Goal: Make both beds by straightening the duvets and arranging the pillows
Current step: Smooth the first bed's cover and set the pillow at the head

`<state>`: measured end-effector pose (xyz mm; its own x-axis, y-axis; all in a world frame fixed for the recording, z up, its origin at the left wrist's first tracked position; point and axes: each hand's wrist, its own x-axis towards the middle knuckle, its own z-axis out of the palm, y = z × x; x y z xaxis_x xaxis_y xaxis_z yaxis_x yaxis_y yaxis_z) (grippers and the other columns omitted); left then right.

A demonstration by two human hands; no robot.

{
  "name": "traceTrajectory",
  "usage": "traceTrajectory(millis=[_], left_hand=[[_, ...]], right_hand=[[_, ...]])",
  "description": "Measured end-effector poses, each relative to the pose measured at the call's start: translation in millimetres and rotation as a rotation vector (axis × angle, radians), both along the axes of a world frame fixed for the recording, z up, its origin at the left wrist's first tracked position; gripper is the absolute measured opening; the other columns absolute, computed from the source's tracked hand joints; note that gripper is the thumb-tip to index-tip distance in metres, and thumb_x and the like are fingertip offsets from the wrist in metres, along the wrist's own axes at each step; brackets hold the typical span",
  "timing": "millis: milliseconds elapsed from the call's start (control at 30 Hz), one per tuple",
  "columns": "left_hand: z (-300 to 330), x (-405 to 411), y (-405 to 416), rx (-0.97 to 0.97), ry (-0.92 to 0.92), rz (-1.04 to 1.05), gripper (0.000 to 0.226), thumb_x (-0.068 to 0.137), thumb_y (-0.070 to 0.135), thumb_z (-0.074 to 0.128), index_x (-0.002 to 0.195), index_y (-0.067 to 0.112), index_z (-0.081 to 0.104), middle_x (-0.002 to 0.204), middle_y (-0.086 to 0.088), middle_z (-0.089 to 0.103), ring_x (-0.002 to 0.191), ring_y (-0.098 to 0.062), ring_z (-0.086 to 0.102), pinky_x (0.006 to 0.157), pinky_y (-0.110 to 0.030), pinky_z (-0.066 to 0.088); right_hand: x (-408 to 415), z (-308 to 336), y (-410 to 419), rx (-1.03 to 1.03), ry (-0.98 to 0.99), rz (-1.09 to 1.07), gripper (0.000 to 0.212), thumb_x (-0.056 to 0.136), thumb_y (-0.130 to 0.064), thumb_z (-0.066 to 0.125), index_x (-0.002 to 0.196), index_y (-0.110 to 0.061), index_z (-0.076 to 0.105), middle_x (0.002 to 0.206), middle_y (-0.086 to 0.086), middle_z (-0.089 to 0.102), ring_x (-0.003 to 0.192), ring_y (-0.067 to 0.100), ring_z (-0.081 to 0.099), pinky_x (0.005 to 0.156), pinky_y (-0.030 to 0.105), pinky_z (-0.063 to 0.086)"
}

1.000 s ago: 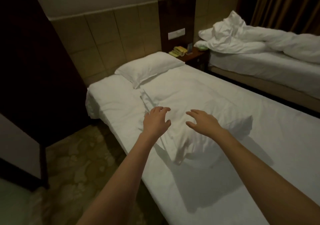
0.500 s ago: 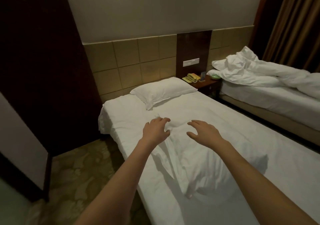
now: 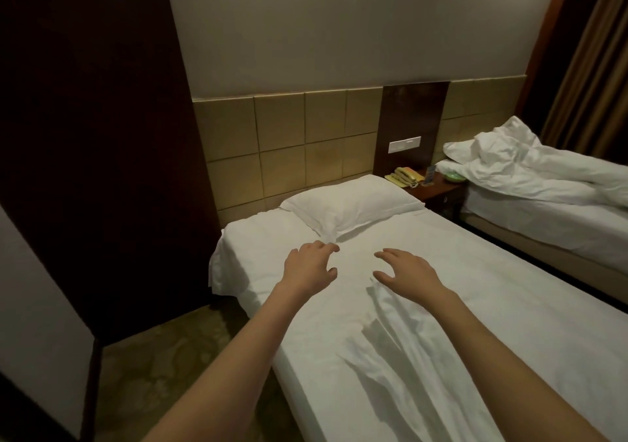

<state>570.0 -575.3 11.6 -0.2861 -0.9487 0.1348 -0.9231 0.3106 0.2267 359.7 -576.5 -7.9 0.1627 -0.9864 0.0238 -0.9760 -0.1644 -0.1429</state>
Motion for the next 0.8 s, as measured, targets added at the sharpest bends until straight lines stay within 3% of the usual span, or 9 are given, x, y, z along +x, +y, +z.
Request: traceTrajectory(millis=[267, 800], left_hand=[[-3.2, 58.1, -126.0, 0.005, -0.008, -0.044, 0.046, 0.093, 0.031, 0.048, 0.138, 0.029, 0.041, 0.139, 0.002, 0.047, 0.125, -0.021, 0.044, 0.093, -0.034, 0.038], [-31.2, 71.2, -433.1, 0.092, -0.030, -0.048, 0.046, 0.094, 0.031, 0.050, 0.139, 0.028, 0.042, 0.141, 0.002, 0.046, 0.126, -0.020, 0.044, 0.096, -0.036, 0.038]], right_hand=[[53.9, -7.8, -114.3, 0.010, -0.011, -0.045, 0.053, 0.097, -0.046, 0.041, 0.146, -0.026, 0.035, 0.153, -0.005, 0.031, 0.140, 0.013, 0.027, 0.113, 0.040, 0.026], [67.9, -46.3, -425.9, 0.085, -0.061, -0.035, 0.051, 0.096, -0.044, 0.044, 0.143, -0.025, 0.038, 0.151, -0.004, 0.036, 0.137, 0.016, 0.034, 0.110, 0.041, 0.031]])
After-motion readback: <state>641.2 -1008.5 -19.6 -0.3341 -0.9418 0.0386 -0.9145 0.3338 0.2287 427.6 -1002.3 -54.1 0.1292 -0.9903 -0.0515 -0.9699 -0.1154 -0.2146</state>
